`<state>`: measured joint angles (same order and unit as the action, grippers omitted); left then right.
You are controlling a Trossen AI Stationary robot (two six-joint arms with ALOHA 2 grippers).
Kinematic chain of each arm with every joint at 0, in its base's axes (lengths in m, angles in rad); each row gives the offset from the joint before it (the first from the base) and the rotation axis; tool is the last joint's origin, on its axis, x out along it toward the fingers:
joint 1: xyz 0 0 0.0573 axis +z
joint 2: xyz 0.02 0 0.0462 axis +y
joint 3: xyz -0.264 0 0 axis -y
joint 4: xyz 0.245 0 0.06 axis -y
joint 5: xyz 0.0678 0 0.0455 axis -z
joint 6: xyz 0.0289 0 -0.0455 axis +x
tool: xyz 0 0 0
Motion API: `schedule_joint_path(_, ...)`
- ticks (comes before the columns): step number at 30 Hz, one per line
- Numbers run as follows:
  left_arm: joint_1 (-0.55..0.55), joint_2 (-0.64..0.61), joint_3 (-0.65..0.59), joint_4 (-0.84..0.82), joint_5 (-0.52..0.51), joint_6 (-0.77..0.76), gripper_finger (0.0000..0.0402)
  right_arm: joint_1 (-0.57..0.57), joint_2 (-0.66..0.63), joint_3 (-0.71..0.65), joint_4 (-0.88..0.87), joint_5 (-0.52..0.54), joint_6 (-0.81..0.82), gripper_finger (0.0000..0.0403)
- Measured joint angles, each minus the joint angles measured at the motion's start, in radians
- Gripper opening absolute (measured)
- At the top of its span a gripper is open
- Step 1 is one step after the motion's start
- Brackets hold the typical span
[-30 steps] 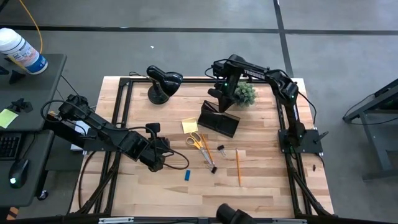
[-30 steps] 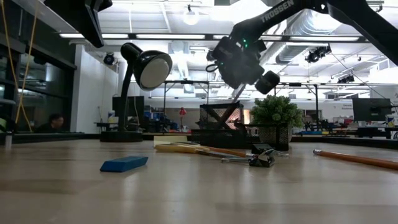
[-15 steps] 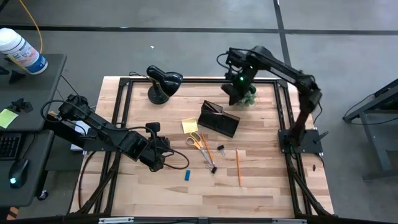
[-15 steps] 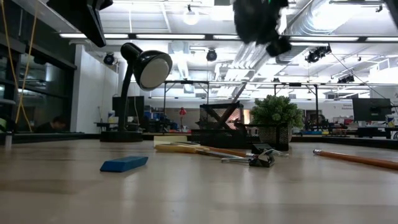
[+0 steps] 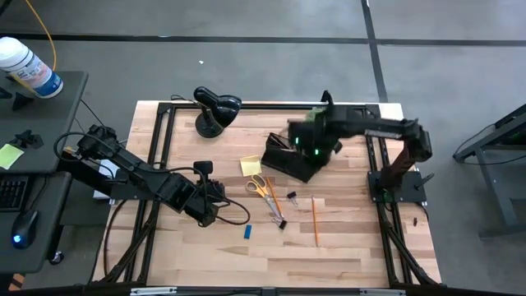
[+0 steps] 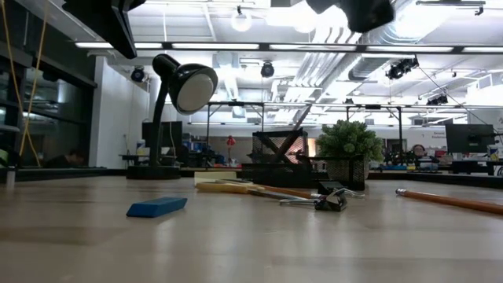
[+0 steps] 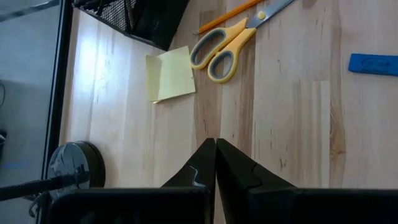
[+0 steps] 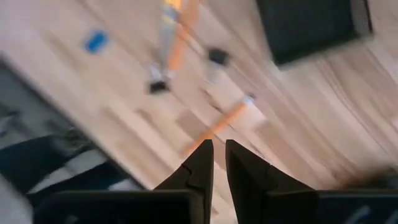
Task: Pick and place office supplies into organizer
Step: Put the right yellow pencil into the desk organizer
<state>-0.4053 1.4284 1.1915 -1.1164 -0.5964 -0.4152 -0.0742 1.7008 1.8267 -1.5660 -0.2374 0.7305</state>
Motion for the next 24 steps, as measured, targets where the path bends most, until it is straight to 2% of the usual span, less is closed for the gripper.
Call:
schedule_joint_path(3, 0.0, 0.0, 0.0, -0.002, 0.0, 0.0, 0.0002, 0.08, -0.003, -0.112, -0.004, 0.071, 0.074, 0.0034)
schedule_joint_path(8, 0.0, 0.0, 0.0, -0.003, 0.008, 0.014, 0.0001, 0.161, -0.038, -0.391, 0.065, 0.075, 0.27, 0.0025)
schedule_joint_path(12, 0.0, 0.0, 0.0, -0.003, 0.026, 0.057, 0.0003, 0.196, -0.092, -0.57, 0.3, 0.076, 0.455, 0.0017)
schedule_joint_path(18, 0.0, 0.0, 0.0, 0.0, 0.059, 0.079, 0.0001, 0.217, -0.197, -0.77, 0.693, 0.185, 0.712, 0.0005)
schedule_joint_path(24, 0.02, 0.0, 0.0, 0.027, 0.106, 0.097, 0.0003, 0.21, -0.218, -0.921, 0.745, 0.18, 0.828, 0.0005)
